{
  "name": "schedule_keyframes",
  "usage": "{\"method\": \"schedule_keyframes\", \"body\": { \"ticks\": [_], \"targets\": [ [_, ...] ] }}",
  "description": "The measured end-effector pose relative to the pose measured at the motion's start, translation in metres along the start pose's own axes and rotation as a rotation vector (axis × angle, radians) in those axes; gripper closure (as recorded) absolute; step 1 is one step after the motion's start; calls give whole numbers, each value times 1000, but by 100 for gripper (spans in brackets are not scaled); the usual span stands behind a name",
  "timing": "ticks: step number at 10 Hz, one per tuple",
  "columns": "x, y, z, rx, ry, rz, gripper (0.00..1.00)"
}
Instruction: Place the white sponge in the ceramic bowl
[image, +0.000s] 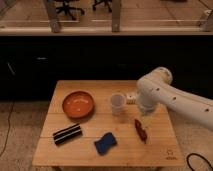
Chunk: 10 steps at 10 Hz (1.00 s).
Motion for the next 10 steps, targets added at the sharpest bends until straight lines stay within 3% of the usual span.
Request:
{"method": "schedule_keyframes", "body": {
  "ticks": [10],
  "targets": [
    [-63, 17, 42, -59, -39, -157, 20]
  ]
}}
